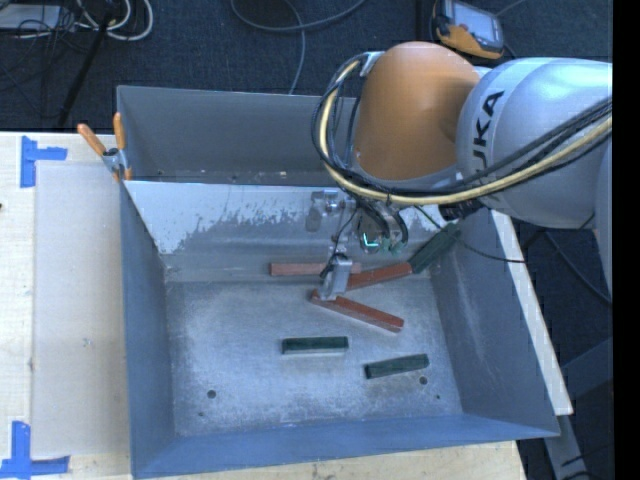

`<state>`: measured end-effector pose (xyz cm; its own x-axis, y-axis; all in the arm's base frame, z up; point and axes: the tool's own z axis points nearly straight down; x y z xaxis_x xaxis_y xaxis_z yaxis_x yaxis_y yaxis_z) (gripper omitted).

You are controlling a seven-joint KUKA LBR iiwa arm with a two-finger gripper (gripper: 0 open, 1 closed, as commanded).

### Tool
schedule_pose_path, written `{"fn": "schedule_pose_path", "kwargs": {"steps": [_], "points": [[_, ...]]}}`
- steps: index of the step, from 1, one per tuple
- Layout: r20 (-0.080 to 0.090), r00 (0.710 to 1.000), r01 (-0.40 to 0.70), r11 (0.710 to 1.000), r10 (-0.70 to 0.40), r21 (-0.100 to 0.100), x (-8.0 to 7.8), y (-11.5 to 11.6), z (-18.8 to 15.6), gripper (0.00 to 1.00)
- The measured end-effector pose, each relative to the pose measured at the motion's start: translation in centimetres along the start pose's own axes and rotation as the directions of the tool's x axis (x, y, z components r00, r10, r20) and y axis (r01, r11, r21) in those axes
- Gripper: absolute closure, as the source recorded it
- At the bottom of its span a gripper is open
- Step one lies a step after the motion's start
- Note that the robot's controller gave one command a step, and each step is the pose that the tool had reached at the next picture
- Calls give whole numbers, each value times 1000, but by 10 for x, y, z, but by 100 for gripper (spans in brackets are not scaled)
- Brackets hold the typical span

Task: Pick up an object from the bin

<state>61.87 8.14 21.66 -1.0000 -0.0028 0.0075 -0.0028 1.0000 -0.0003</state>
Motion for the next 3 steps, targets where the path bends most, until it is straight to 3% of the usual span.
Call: {"fn": "schedule_pose_path", "kwargs": {"steps": [1, 2, 3], "points": [[0, 1000, 2, 1000, -2, -1, 36, -24, 151, 0], [9, 997, 76, 997, -76, 0, 53, -29, 146, 0], [0, 997, 73, 997, -73, 0, 54, -30, 145, 100]]}}
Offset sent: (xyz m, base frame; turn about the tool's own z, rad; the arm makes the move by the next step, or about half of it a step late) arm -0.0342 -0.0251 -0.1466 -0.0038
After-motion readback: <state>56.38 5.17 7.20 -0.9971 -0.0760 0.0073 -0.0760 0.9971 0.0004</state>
